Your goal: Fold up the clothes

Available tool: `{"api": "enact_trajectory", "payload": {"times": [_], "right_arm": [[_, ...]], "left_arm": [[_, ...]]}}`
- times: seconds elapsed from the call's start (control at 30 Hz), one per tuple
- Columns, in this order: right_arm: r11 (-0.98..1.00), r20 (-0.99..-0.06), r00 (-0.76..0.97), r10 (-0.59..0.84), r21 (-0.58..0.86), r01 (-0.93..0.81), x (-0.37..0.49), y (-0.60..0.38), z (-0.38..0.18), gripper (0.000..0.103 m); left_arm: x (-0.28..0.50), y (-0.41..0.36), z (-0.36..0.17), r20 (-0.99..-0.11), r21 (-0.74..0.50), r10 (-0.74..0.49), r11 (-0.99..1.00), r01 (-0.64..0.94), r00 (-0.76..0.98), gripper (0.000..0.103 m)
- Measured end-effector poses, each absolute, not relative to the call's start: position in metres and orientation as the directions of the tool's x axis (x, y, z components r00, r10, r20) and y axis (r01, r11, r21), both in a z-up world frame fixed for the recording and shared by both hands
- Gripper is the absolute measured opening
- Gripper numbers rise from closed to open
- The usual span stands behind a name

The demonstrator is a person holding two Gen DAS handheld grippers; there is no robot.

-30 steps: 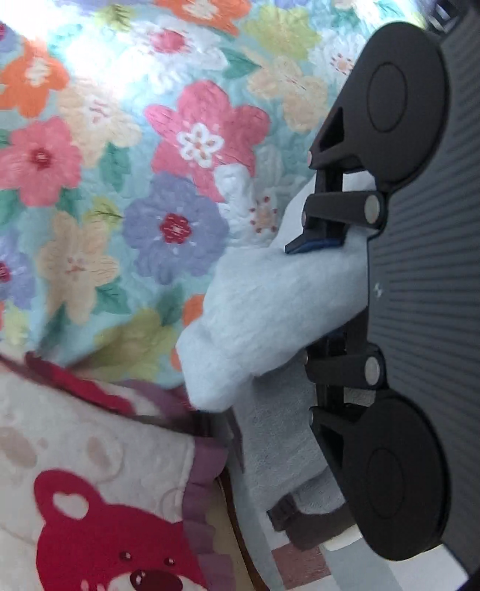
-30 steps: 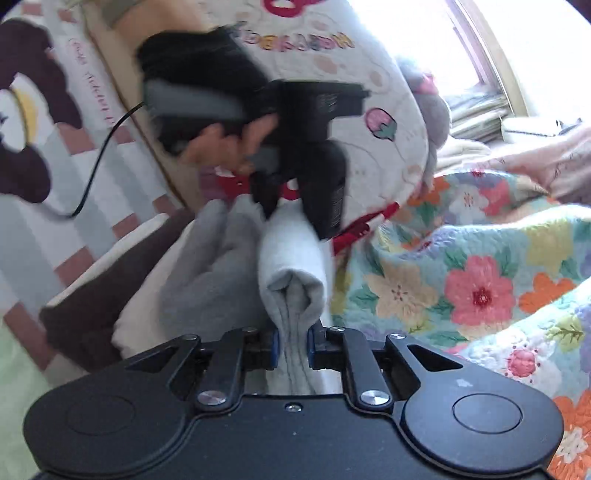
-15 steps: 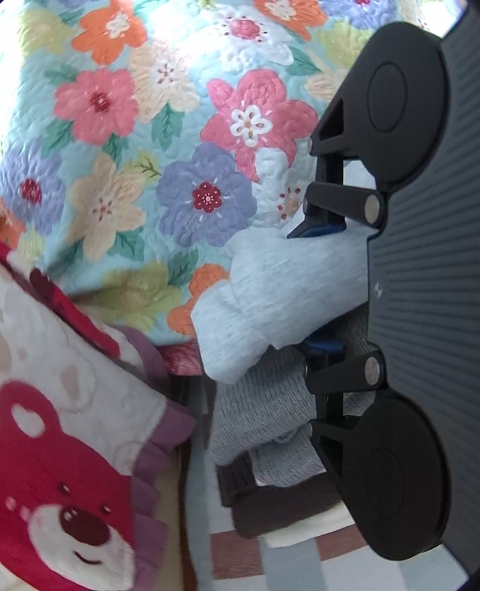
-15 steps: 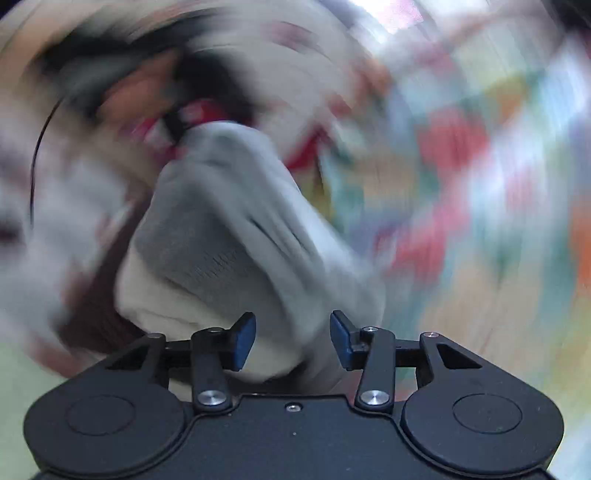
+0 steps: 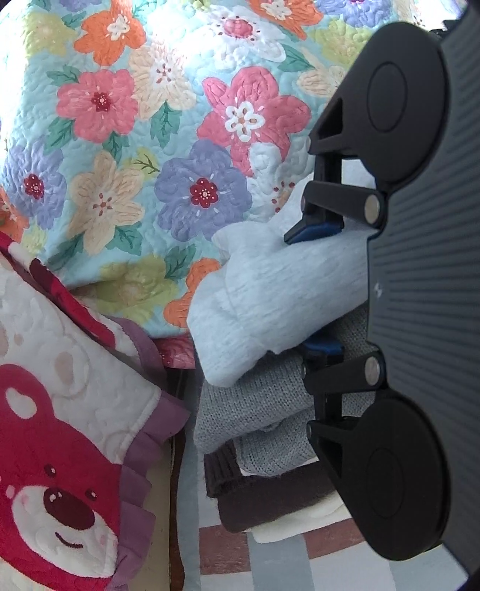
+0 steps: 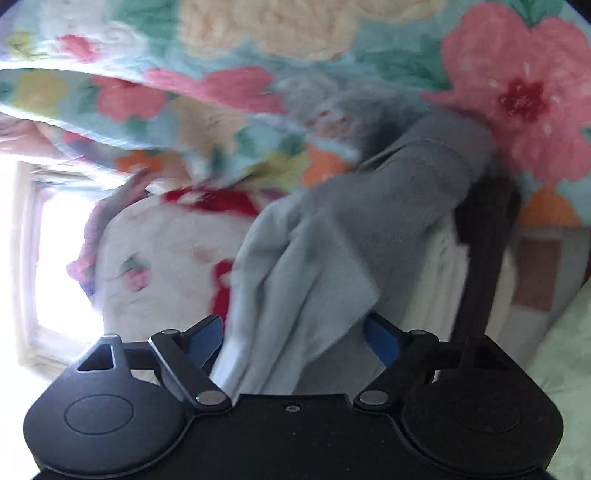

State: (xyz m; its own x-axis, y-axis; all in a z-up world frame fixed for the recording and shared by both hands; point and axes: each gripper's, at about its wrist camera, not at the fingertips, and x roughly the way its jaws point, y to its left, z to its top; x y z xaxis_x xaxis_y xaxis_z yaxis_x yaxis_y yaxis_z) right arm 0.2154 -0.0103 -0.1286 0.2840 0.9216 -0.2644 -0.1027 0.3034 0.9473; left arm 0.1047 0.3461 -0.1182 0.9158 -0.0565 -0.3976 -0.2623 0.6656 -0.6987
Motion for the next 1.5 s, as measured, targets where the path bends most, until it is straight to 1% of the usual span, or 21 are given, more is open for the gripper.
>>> {"api": "enact_trajectory", "payload": {"times": [0.03, 0.07, 0.1, 0.17, 0.23, 0.3, 0.37, 0.53, 0.63, 0.8, 0.83, 0.9, 0.97, 1.03, 1.1, 1.2, 1.27, 1.3, 1.37, 1.43, 1.5], "right_arm": [[0.329, -0.273, 0.305, 0.912, 0.933, -0.149, 0.214, -0.005, -0.124, 0.083], [0.386, -0.302, 0.324, 0.897, 0.892, -0.237, 0.207, -0.001, -0.113, 0.067], [0.439, -0.328, 0.345, 0.879, 0.839, -0.322, 0.200, 0.003, -0.103, 0.063], [0.565, -0.420, 0.378, 0.825, 0.632, -0.530, 0.180, 0.015, -0.075, 0.049], [0.590, -0.409, 0.430, 0.805, 0.482, -0.647, 0.167, 0.019, -0.052, 0.028], [0.597, -0.385, 0.470, 0.794, 0.351, -0.722, 0.161, 0.022, -0.032, 0.023], [0.599, -0.397, 0.466, 0.791, 0.344, -0.723, 0.171, 0.024, -0.039, 0.021], [0.604, -0.424, 0.457, 0.782, 0.329, -0.726, 0.196, 0.028, -0.057, 0.024], [0.586, -0.364, 0.466, 0.806, 0.389, -0.711, 0.190, 0.014, -0.072, 0.031], [0.578, -0.359, 0.456, 0.814, 0.439, -0.688, 0.190, 0.008, -0.076, 0.036], [0.580, -0.357, 0.459, 0.814, 0.454, -0.676, 0.189, 0.006, -0.079, 0.041], [0.586, -0.356, 0.466, 0.810, 0.473, -0.658, 0.185, 0.001, -0.083, 0.041], [0.620, -0.381, 0.491, 0.784, 0.432, -0.655, 0.181, 0.003, -0.080, 0.048], [0.643, -0.370, 0.530, 0.763, 0.351, -0.681, 0.170, 0.003, -0.067, 0.048], [0.668, -0.327, 0.589, 0.740, 0.249, -0.701, 0.155, 0.003, -0.051, 0.048], [0.603, -0.201, 0.576, 0.793, 0.123, -0.788, 0.137, 0.006, -0.028, 0.049], [0.494, -0.232, 0.476, 0.848, 0.024, -0.869, 0.145, 0.028, -0.019, 0.074], [0.483, -0.288, 0.457, 0.841, 0.021, -0.875, 0.155, 0.042, -0.022, 0.075], [0.461, -0.409, 0.396, 0.822, 0.073, -0.884, 0.180, 0.063, -0.035, 0.074], [0.455, -0.415, 0.321, 0.851, 0.280, -0.846, 0.201, 0.056, -0.054, 0.074], [0.459, -0.379, 0.338, 0.862, 0.300, -0.836, 0.198, 0.046, -0.063, 0.074]], "left_arm": [[0.103, 0.345, -0.118, -0.393, -0.693, -0.051, 0.673, -0.260, 0.918, 0.047], [0.102, 0.343, -0.117, -0.389, -0.687, -0.045, 0.680, -0.257, 0.920, 0.046], [0.100, 0.342, -0.117, -0.384, -0.680, -0.039, 0.687, -0.254, 0.922, 0.045], [0.097, 0.339, -0.116, -0.375, -0.668, -0.028, 0.701, -0.249, 0.927, 0.045], [0.094, 0.336, -0.115, -0.365, -0.655, -0.017, 0.715, -0.244, 0.931, 0.043], [0.091, 0.334, -0.114, -0.356, -0.642, -0.006, 0.729, -0.239, 0.935, 0.042], [0.088, 0.329, -0.112, -0.345, -0.621, 0.016, 0.745, -0.241, 0.938, 0.041], [0.083, 0.324, -0.106, -0.324, -0.572, 0.152, 0.754, -0.322, 0.934, 0.049], [0.085, 0.327, -0.097, -0.339, -0.532, 0.236, 0.750, -0.393, 0.911, 0.051], [0.106, 0.311, -0.064, -0.417, -0.293, 0.379, 0.805, -0.517, 0.826, 0.052], [0.105, 0.308, -0.056, -0.401, -0.248, 0.425, 0.803, -0.542, 0.812, 0.052], [0.099, 0.302, -0.039, -0.332, -0.164, 0.542, 0.773, -0.613, 0.772, 0.047], [0.100, 0.307, -0.026, -0.319, -0.154, 0.482, 0.823, -0.547, 0.816, 0.046], [0.103, 0.314, -0.014, -0.325, -0.168, 0.358, 0.889, -0.426, 0.875, 0.036], [0.121, 0.322, -0.013, -0.417, -0.226, 0.165, 0.933, -0.278, 0.894, 0.034], [0.155, 0.338, -0.029, -0.557, -0.355, -0.032, 0.912, -0.204, 0.830, 0.029], [0.172, 0.352, -0.041, -0.606, -0.391, -0.036, 0.883, -0.259, 0.795, 0.024], [0.177, 0.355, -0.044, -0.619, -0.367, -0.008, 0.887, -0.280, 0.786, 0.020], [0.180, 0.354, -0.046, -0.639, -0.242, 0.096, 0.916, -0.318, 0.763, 0.021], [0.179, 0.357, -0.051, -0.654, -0.182, 0.143, 0.924, -0.338, 0.743, 0.022], [0.171, 0.366, -0.058, -0.661, -0.234, 0.120, 0.905, -0.355, 0.741, 0.021]]}}
